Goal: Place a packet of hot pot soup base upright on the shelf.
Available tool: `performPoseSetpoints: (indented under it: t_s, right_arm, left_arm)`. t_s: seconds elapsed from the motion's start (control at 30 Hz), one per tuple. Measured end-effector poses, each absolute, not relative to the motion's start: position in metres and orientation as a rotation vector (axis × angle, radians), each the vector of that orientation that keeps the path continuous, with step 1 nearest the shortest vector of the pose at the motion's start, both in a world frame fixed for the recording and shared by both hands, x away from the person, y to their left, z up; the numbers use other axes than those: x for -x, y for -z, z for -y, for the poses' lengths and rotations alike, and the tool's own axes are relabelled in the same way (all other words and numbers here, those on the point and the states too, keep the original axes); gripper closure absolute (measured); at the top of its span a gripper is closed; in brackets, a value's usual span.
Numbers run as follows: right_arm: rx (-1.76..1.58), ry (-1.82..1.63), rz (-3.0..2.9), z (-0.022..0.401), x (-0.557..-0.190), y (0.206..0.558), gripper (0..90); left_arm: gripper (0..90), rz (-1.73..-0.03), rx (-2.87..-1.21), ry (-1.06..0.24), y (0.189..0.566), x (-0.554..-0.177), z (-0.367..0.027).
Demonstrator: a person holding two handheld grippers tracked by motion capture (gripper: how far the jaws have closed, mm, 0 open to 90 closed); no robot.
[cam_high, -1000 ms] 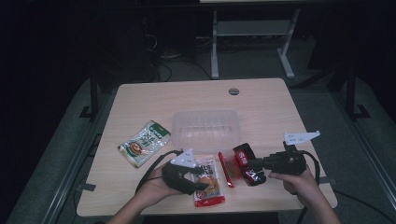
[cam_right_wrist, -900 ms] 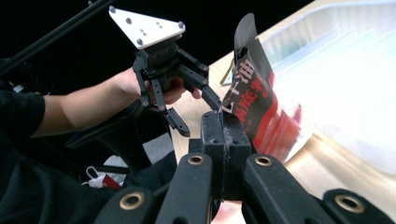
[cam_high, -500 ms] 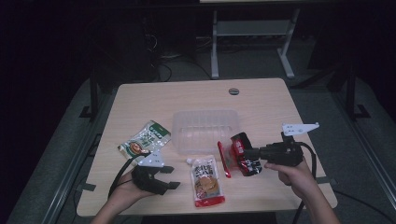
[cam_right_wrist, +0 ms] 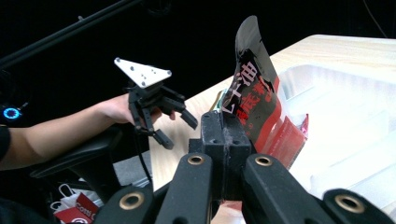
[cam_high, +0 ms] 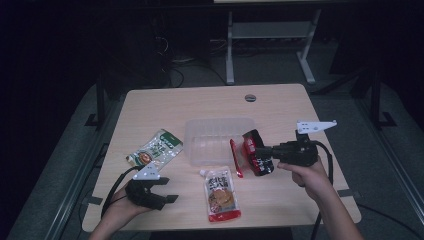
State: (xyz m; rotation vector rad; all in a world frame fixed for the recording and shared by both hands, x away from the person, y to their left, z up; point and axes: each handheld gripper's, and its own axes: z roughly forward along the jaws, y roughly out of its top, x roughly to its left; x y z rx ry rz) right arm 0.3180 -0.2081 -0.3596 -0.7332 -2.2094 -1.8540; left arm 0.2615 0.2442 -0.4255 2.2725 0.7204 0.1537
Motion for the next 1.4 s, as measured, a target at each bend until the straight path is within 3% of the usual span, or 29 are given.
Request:
performPoseSetpoints:
  t_s: [0.67, 1.4]
  right_arm:
    - [0.734, 1.888, 2.223, 0.175, -0.358, 0.346, 90.0]
    - [0.734, 1.887, 2.235, 0.120, -0.385, 0.342, 90.0]
  left_arm:
    - [28.3, -0.821, -2.234, -0.192, 0.430, -0.243, -0.278]
    - [28.3, -0.819, -2.245, -0.181, 0.436, -0.244, -0.277]
